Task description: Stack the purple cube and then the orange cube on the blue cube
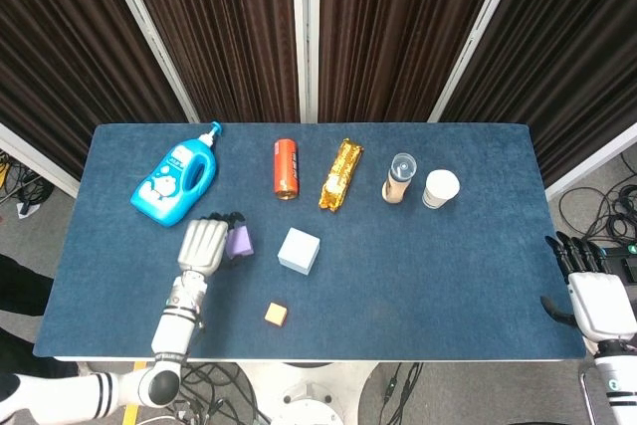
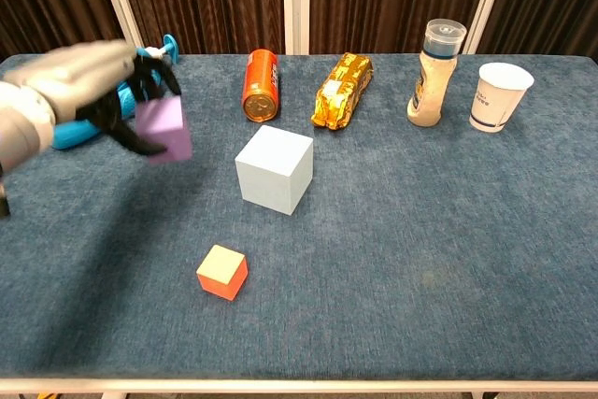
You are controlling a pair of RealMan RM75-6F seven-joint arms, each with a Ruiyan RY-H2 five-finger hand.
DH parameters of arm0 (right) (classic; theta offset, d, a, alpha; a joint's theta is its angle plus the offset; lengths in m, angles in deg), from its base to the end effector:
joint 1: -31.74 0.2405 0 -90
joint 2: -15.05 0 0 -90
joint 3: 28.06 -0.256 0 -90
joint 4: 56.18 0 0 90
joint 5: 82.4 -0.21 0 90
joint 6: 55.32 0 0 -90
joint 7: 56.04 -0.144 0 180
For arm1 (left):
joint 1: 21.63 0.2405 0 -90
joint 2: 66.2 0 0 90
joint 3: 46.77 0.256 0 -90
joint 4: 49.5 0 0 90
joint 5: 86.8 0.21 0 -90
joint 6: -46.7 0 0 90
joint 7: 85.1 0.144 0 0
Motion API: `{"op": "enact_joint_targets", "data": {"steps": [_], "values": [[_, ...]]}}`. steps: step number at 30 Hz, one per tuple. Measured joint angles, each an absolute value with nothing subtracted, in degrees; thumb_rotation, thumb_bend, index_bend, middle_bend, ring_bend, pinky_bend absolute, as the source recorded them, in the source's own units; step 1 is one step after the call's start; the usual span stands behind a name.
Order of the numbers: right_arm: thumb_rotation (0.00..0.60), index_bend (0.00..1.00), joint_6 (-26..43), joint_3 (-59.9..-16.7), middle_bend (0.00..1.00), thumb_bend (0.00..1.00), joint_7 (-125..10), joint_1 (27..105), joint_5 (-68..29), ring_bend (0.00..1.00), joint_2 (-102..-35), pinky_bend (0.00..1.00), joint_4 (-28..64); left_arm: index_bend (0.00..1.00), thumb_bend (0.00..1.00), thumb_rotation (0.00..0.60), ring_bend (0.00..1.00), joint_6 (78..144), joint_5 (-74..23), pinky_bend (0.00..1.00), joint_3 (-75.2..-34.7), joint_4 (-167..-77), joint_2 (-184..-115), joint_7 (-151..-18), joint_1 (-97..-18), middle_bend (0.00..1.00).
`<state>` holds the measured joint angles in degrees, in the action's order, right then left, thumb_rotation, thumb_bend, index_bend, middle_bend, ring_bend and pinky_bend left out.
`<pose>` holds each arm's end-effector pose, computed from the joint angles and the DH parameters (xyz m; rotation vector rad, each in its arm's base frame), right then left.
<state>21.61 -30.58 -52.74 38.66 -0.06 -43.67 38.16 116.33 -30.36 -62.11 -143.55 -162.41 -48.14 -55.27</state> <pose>-0.3215 -0.1897 0.1711 1.4626 -0.9251 0.7269 -0.1391 0.3070 -0.0175 -1.5869 -1.0242 -0.9252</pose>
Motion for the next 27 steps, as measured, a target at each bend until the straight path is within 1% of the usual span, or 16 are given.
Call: {"op": "enact_joint_targets", "data": {"steps": [5,10,16,21,23,27], "values": [[0.6,0.02,22.1,-30.6,0.02,0.19,-53.5,38.7,0.8,0.0,-44.0,0.0,37.5,0.38,0.28,0.6,0.38,113.5,-31.3,0.47,-65.1,-147.7,-157.6,-47.0,-58.4,0.58],[0.6,0.02,22.6,-30.6,0.03,0.19,-54.2,38.8,1.8,0.0,-44.4,0.0,36.6,0.38,0.28,0.6,0.38,110.4,-31.2,0.47,-65.7,-149.5,-155.0,-46.7,-61.1,0.58],[0.6,0.02,23.6,-30.5,0.04,0.19,-56.3,39.0,3.7,0.0,-44.7,0.0,35.0,0.38,0.28,0.6,0.38,106.1,-27.1,0.47,-63.1,-149.3,-154.6,-49.5,-63.1,0.58],[0.6,0.02,25.3,-30.6,0.04,0.19,-57.5,38.9,5.0,0.0,-45.2,0.0,33.6,0.38,0.28,0.6,0.38,103.5,-19.1,0.47,-60.0,-146.3,-155.4,-52.8,-64.8,0.58],[0.6,0.02,25.8,-30.8,0.04,0.19,-58.0,38.8,5.2,0.0,-45.5,0.0,33.1,0.38,0.28,0.6,0.38,102.7,-16.0,0.47,-59.4,-144.4,-156.3,-55.4,-65.8,0.58],[0.6,0.02,26.3,-31.1,0.04,0.19,-58.8,38.9,5.3,0.0,-45.7,0.0,32.6,0.38,0.28,0.6,0.38,100.3,-14.6,0.47,-59.4,-141.3,-157.5,-60.0,-68.2,0.58]]}}
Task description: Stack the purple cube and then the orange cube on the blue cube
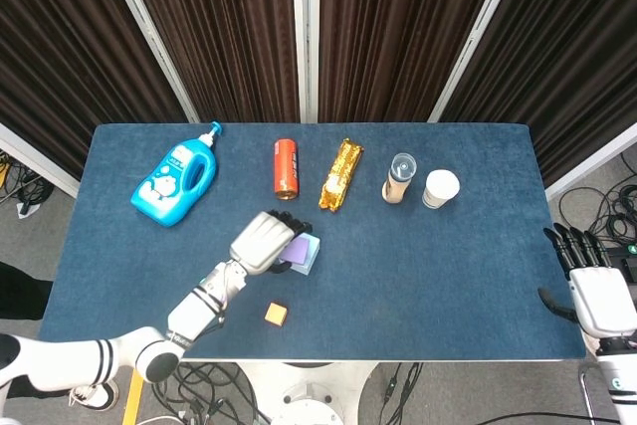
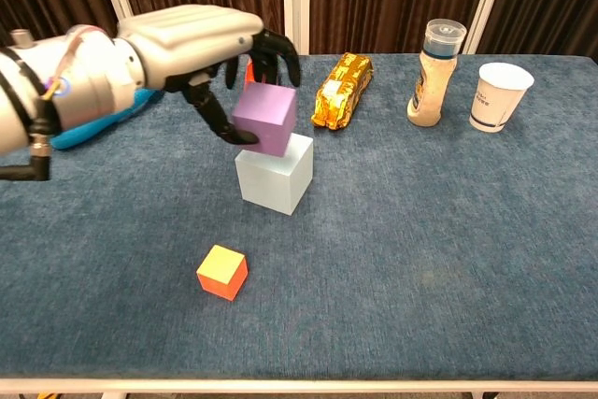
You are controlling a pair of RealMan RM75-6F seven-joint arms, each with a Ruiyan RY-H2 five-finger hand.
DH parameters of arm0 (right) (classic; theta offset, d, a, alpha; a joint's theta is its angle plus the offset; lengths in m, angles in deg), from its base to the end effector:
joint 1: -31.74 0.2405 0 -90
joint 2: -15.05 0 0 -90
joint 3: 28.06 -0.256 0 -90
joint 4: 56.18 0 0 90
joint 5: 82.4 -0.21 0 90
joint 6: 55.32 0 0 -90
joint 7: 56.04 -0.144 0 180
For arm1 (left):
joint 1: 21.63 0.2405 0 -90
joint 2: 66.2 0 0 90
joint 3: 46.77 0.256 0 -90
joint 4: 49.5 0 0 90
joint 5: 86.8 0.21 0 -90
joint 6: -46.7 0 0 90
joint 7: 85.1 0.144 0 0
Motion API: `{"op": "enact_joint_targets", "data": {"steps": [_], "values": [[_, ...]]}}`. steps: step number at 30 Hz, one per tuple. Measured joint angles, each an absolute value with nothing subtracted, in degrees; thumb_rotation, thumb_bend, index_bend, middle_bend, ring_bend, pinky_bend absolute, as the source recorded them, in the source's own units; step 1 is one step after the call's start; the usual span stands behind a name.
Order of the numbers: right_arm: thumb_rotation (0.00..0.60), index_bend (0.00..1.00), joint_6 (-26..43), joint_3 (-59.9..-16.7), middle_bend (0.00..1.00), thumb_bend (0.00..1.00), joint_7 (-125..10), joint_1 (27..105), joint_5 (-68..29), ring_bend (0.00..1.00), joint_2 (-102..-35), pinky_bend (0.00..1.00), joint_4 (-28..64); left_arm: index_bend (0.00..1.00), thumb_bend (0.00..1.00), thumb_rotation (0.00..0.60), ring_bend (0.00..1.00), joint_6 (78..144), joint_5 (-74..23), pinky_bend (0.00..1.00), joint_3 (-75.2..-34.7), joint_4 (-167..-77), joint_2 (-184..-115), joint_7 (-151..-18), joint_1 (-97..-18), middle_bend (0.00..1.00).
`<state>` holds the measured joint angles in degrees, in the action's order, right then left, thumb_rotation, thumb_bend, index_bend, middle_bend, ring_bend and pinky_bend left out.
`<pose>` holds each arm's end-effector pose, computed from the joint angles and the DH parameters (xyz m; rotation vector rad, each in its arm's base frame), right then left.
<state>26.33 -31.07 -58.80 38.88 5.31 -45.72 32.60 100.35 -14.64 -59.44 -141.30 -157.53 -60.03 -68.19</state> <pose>-0.3197 -0.1955 0.1761 1.4743 -0.8509 0.8594 -0.0644 0.3192 -0.0309 -2.0772 -0.7522 -1.1171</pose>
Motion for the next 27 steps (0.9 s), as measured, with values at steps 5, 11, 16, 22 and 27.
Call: {"op": "enact_joint_targets", "data": {"steps": [5,11,16,22,27], "values": [[0.6,0.02,26.5,-31.6,0.05,0.19,-59.0,39.2,5.1,0.0,-46.3,0.0,31.9,0.38,0.28,0.6,0.38,97.3,-13.2,0.47,-59.8,-139.5,-157.6,-65.8,-70.4,0.58],[0.6,0.02,26.3,-32.0,0.05,0.19,-59.4,39.7,4.9,0.0,-47.0,0.0,30.7,0.38,0.28,0.6,0.38,94.5,-10.1,0.47,-59.8,-134.1,-157.9,-74.3,-72.8,0.58],[0.6,0.02,26.3,-32.5,0.05,0.19,-60.4,40.1,4.5,0.0,-47.6,0.0,29.6,0.38,0.28,0.6,0.38,93.2,-6.6,0.47,-59.4,-129.3,-158.2,-81.6,-74.6,0.58],[0.6,0.02,25.7,-32.7,0.05,0.19,-60.6,40.4,3.8,0.0,-48.1,0.0,29.0,0.38,0.28,0.6,0.38,95.5,1.7,0.47,-57.0,-124.8,-158.7,-91.5,-76.0,0.59],[0.6,0.02,26.6,-32.6,0.05,0.19,-60.8,40.1,4.2,0.0,-48.3,0.0,28.8,0.38,0.28,0.6,0.38,98.1,6.1,0.47,-53.9,-119.7,-160.0,-98.0,-76.9,0.59]]}}
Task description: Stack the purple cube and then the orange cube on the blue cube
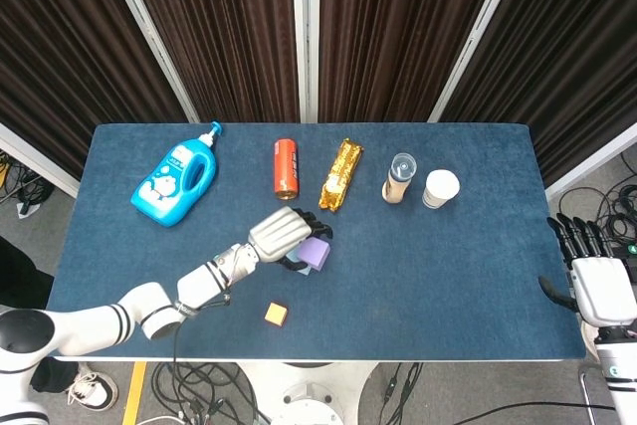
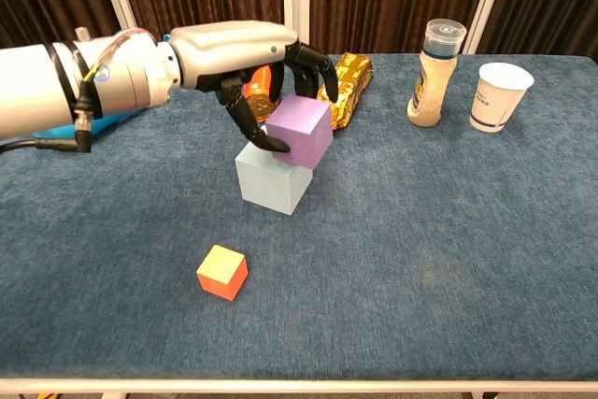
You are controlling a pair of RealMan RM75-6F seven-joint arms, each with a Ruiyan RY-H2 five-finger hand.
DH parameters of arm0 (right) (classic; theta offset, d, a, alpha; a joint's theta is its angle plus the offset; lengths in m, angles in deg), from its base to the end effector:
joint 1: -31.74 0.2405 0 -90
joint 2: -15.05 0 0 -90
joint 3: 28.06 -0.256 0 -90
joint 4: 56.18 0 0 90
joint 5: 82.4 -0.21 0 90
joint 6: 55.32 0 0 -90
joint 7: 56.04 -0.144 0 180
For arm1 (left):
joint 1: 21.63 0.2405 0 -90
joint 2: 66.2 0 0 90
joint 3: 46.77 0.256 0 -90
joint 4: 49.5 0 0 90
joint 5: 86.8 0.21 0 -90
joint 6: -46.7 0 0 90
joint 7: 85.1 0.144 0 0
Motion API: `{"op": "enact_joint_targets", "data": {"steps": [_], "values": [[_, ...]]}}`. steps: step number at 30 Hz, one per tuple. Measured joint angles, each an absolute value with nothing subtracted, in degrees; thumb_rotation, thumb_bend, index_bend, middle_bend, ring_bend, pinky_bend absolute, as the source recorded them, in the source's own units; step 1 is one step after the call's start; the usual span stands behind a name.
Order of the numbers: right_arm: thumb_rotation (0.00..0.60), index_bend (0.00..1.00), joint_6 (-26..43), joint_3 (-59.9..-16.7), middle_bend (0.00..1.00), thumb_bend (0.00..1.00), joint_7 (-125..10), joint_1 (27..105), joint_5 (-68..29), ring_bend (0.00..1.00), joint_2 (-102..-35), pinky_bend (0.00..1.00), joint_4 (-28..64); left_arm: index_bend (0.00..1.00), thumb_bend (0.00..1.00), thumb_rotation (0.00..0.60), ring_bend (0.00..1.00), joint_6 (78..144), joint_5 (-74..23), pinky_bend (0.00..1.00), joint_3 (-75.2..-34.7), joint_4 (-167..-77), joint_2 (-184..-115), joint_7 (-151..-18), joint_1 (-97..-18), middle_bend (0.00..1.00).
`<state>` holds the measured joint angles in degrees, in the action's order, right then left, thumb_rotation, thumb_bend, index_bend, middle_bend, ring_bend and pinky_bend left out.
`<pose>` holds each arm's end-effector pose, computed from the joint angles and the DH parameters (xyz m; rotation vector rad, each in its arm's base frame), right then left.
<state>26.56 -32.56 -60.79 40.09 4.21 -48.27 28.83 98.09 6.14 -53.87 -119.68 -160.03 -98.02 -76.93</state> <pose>-0.3246 -0.2092 0.1744 1.4412 -0.8352 0.8975 -0.0693 0.3577 -0.0504 -2.2845 -0.7884 -1.2472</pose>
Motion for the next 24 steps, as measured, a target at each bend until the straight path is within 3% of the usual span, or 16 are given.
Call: {"op": "enact_joint_targets", "data": {"steps": [9,24], "values": [[0.6,0.02,26.7,-32.5,0.05,0.19,-61.5,40.1,4.4,0.0,-48.4,0.0,28.4,0.38,0.28,0.6,0.38,101.9,10.5,0.47,-50.5,-111.9,-162.2,-99.0,-78.3,0.59],[0.6,0.02,26.2,-32.4,0.05,0.19,-61.2,40.3,4.0,0.0,-48.6,0.0,28.1,0.38,0.28,0.6,0.38,99.2,5.9,0.47,-50.7,-113.1,-160.5,-102.3,-79.1,0.59]]}}
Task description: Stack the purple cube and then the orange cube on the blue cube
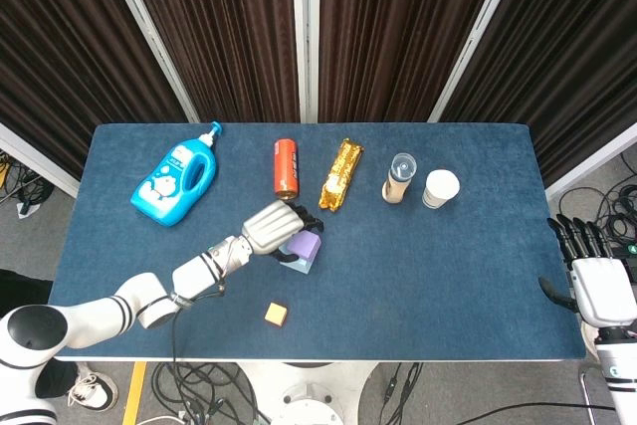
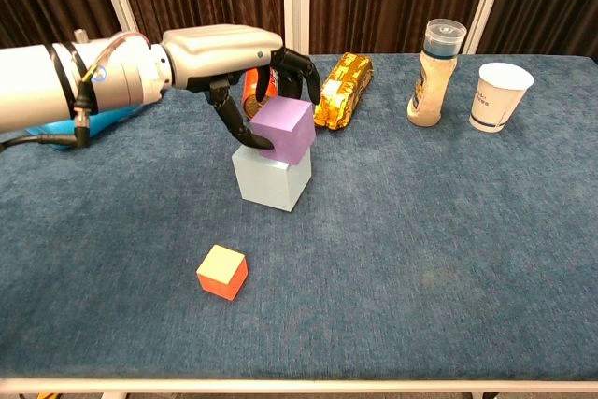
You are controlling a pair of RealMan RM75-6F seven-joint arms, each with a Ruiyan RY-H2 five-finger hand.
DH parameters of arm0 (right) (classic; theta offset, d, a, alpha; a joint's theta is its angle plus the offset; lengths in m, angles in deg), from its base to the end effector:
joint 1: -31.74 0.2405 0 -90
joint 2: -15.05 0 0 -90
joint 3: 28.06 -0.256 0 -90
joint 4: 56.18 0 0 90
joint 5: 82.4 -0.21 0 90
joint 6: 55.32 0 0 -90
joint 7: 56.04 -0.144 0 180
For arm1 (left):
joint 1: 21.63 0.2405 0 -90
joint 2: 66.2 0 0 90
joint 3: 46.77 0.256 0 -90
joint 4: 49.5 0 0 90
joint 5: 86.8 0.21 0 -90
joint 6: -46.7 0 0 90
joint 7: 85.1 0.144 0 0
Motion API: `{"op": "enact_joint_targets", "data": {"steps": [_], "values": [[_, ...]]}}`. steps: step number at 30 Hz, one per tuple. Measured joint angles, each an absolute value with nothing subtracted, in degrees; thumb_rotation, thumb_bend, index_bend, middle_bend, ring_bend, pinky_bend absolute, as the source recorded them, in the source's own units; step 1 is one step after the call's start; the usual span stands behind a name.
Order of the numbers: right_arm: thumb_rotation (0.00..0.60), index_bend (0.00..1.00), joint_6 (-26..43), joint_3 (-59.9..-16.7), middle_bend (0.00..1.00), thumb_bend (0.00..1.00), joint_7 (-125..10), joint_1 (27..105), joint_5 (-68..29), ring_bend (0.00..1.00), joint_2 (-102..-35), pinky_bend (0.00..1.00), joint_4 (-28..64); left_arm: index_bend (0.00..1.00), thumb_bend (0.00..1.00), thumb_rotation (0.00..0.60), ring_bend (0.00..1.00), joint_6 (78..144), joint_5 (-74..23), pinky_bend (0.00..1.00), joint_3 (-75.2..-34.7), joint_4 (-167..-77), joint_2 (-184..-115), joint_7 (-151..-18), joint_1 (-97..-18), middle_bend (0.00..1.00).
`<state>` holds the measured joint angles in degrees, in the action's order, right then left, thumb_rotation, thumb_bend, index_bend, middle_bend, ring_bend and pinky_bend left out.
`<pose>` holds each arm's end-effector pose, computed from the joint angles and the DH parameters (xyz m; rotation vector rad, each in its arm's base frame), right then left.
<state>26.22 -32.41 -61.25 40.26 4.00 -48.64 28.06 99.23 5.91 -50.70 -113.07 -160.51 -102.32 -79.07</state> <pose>-0.3272 -0.2099 0.1731 1.4418 -0.8421 0.8928 -0.0838 0.3771 -0.0480 -2.2813 -0.7612 -1.1944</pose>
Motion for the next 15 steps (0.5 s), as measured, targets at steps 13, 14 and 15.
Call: {"op": "enact_joint_targets", "data": {"steps": [13,14,15], "values": [[0.6,0.02,25.9,-32.4,0.05,0.19,-61.0,40.4,3.8,0.0,-48.6,0.0,28.2,0.38,0.28,0.6,0.38,98.8,6.1,0.46,-49.5,-114.0,-159.5,-101.2,-79.5,0.58],[0.6,0.02,25.9,-32.4,0.05,0.19,-61.0,40.4,3.8,0.0,-48.6,0.0,28.2,0.38,0.28,0.6,0.38,98.7,6.1,0.46,-49.4,-113.9,-159.6,-101.2,-79.5,0.58],[0.6,0.02,25.9,-32.4,0.05,0.19,-61.0,40.4,3.7,0.0,-48.6,0.0,28.2,0.38,0.28,0.6,0.38,98.7,6.1,0.46,-49.4,-113.7,-159.7,-101.1,-79.5,0.58]]}}
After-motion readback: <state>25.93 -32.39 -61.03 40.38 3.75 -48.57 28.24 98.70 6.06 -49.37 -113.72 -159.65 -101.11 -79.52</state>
